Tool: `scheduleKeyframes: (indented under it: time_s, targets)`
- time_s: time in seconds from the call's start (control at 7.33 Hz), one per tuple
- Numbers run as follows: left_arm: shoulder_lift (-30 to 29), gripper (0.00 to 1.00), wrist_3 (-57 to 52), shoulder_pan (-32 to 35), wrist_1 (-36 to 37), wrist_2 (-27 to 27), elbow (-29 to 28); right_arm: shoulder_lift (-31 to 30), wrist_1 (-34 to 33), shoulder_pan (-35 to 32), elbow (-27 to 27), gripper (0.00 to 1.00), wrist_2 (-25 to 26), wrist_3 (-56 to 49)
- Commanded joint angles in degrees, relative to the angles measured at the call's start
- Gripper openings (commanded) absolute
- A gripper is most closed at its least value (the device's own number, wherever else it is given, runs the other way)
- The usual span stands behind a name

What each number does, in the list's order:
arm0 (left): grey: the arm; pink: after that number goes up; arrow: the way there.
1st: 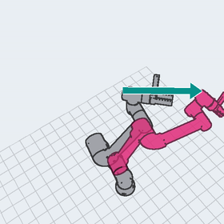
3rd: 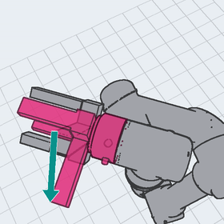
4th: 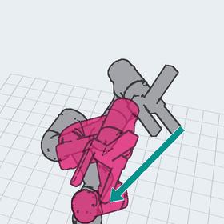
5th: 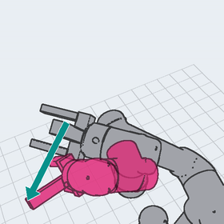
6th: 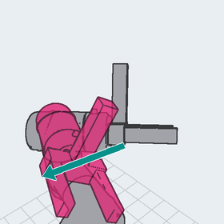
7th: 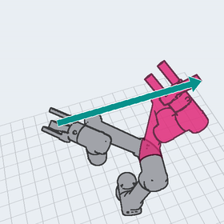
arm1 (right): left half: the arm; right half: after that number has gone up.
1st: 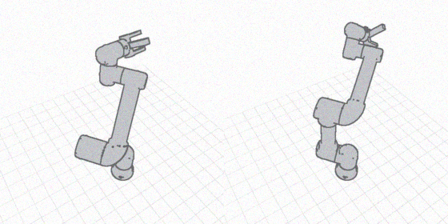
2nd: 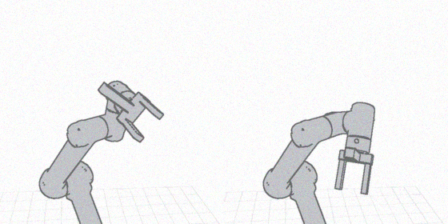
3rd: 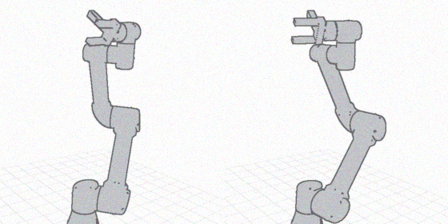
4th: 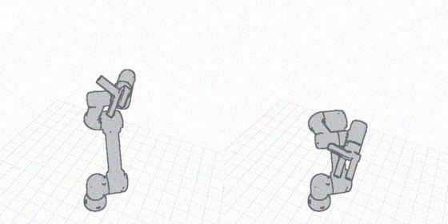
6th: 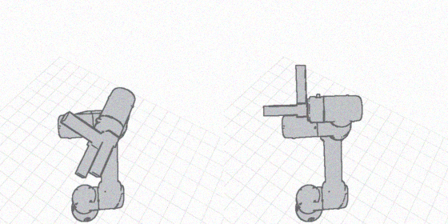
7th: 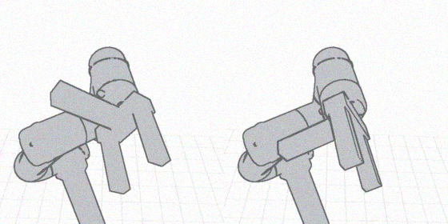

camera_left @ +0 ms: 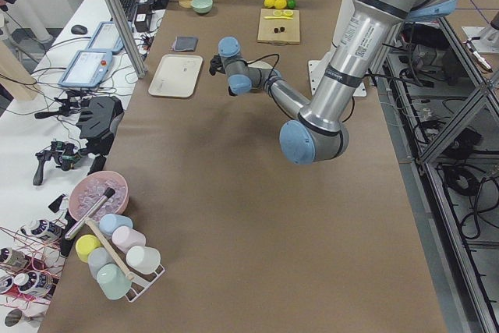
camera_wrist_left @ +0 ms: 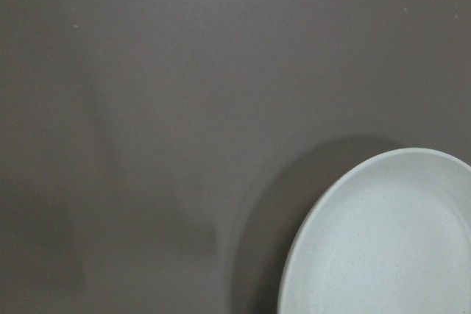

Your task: Place red cherry on plate

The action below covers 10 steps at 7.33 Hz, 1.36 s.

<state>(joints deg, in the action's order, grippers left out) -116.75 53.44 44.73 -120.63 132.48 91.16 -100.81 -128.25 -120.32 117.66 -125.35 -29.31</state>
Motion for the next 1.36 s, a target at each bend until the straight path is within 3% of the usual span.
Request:
scheduleKeyframes:
  time_s: [0.0, 0.41, 0.82, 1.23]
  targets:
    - [10.9, 0.98, -11.9, 13.2, 0.1, 12.0, 4.6, 4.2, -5.0, 3.9, 1.5, 1.0, -2.4, 0.7]
    - [20.8, 0.98, -25.2, 27.4, 0.5, 22.1, 4.0, 8.1, -3.9, 17.6, 4.0, 1.0, -8.0, 11.3]
    - [23.7, 0.98, -26.5, 31.5, 0.6, 25.0, 2.5, 14.9, 3.0, 32.2, 6.5, 1.0, -11.4, 30.7]
    - [23.6, 0.98, -26.6, 31.7, 0.5, 25.0, 1.4, 13.1, 4.9, 43.1, 17.5, 1.0, -11.2, 43.6]
